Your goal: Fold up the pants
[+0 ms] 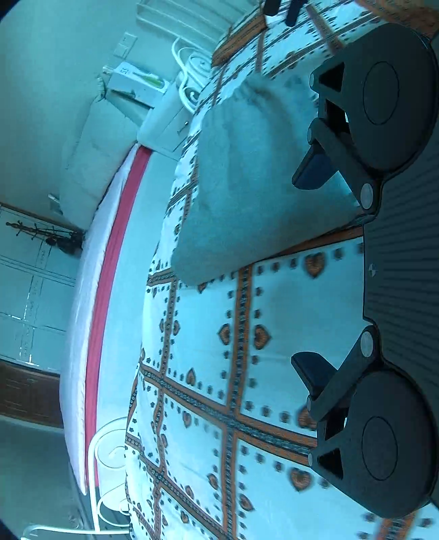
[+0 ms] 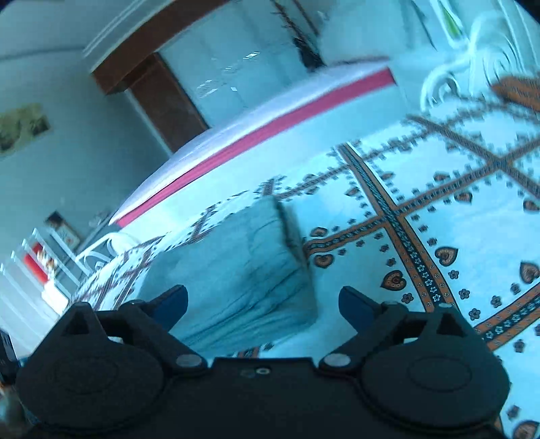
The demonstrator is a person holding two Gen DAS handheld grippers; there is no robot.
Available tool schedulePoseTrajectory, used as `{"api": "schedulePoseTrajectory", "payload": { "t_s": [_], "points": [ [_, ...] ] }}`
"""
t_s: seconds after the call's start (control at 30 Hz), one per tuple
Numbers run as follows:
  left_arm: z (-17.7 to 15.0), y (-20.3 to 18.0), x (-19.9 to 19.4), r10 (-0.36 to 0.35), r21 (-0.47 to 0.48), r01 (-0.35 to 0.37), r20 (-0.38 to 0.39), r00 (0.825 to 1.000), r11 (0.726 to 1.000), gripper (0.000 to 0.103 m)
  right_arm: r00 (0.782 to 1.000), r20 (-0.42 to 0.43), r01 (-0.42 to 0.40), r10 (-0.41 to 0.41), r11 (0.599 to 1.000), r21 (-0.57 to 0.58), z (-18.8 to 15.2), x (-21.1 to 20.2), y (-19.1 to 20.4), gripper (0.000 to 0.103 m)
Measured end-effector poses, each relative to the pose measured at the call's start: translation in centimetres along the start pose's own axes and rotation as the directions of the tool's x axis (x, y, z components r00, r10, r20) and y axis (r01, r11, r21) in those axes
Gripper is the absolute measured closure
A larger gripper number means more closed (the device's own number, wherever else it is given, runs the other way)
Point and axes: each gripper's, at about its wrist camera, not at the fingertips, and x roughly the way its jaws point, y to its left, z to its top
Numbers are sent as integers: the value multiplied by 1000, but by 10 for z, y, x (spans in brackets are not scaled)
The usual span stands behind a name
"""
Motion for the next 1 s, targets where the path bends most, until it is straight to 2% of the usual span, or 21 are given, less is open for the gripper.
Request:
{"api": "schedulePoseTrajectory", "payload": {
  "t_s": [0.07,0.13,0.17,0.2,0.27,0.4,0.5,0.57,0.67,0.77,0.83,1.0],
  "points": [
    [-9,-8,-4,10,49,-8,-33,999,999,0,1000,13,16,-16,999,-47,-5,-5,12,6],
    [-17,-15,1,10,92,-3,-82,997,996,0,998,18,57,-56,994,-94,-8,-2,18,7],
    [-20,-18,4,8,108,3,-99,995,994,0,997,6,79,-79,994,-81,-8,4,17,10],
    [-22,-21,9,5,121,9,-113,994,993,0,998,-6,70,-70,997,-39,-9,5,13,15],
    [-26,-26,21,10,143,9,-132,991,990,0,999,-28,35,-33,996,77,-9,16,1,21],
    [-27,-26,48,39,130,-21,-138,990,991,0,998,-36,50,-44,979,197,-14,32,-10,19],
    [-29,-29,54,101,156,-87,-84,991,984,0,998,-63,41,-26,970,240,-18,39,-13,20],
    [-26,-23,53,126,106,-118,-71,989,987,0,997,-74,49,-33,974,223,-20,40,-12,20],
    [-26,-26,46,190,128,-183,-50,980,975,0,997,-66,56,-42,972,227,-17,34,-15,20],
    [-28,-27,37,210,103,-201,-87,974,974,0,998,-42,55,-47,976,211,-10,18,-14,20],
    [-29,-30,18,185,98,-177,-75,980,979,0,997,-30,74,-70,983,166,-8,5,-7,18],
    [-35,-39,-44,99,-38,-99,-2,995,994,0,992,19,126,-125,992,-33,-19,-25,26,6]
  ]
}}
